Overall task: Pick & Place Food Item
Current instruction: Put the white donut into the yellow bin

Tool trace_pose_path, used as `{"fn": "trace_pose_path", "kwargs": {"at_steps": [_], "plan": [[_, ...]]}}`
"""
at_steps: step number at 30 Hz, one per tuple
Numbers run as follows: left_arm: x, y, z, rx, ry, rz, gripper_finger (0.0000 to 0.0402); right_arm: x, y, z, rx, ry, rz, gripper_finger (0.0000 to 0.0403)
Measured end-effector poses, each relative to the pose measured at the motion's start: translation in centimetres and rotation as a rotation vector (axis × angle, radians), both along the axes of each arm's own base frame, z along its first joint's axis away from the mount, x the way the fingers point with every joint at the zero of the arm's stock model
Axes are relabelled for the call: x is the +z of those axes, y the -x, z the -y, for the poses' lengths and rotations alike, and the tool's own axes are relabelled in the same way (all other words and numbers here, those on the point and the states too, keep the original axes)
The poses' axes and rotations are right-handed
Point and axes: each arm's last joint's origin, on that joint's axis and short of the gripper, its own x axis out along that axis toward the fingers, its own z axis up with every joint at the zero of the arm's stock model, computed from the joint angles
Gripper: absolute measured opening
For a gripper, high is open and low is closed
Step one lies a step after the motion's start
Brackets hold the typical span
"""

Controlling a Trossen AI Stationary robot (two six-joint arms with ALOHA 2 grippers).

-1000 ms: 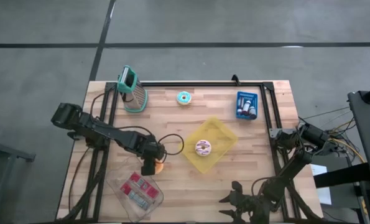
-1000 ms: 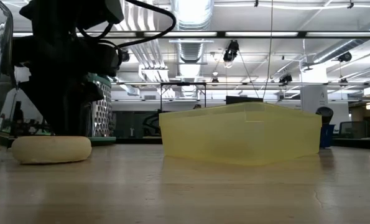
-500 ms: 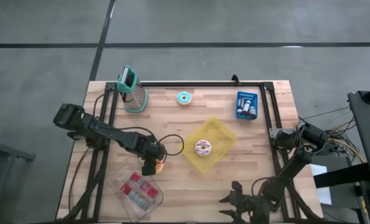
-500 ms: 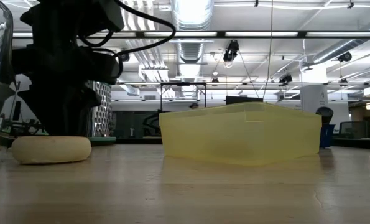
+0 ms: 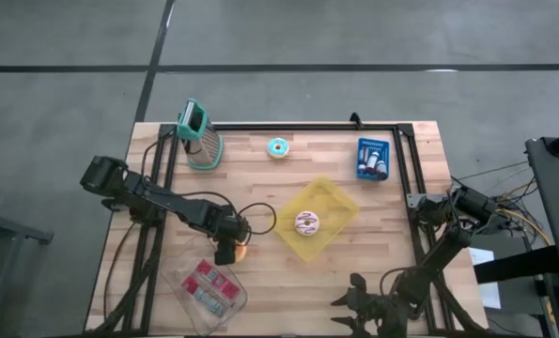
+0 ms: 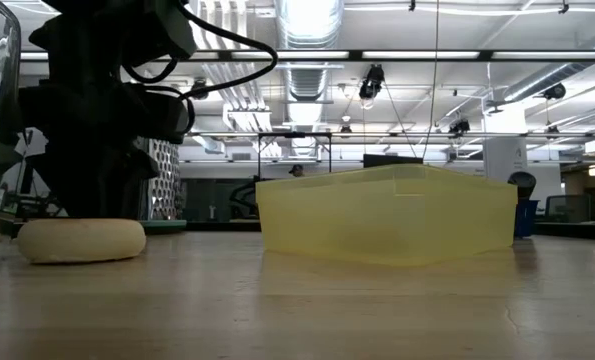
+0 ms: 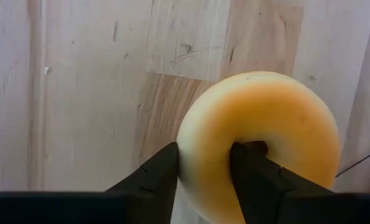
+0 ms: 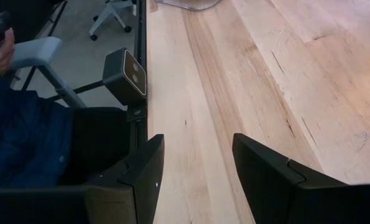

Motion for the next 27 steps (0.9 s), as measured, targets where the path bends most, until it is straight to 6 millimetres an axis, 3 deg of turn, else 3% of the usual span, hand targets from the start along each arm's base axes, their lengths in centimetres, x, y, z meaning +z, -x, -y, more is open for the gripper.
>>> {"fn": "trace_pose_path", "kwargs": {"at_steps": [8, 27], "plan": [[-0.01, -0.03, 0.02, 0.002, 0.003, 0.004, 0.0094, 0.0, -0.01, 0.01, 0.0, 0.0, 0.0, 0.0187], [0.01, -0.16, 0.06, 0.005, 0.007, 0.018, 0.0031, 0.0, 0.0, 0.0, 0.0, 0.0, 0.0, 0.0187]]}}
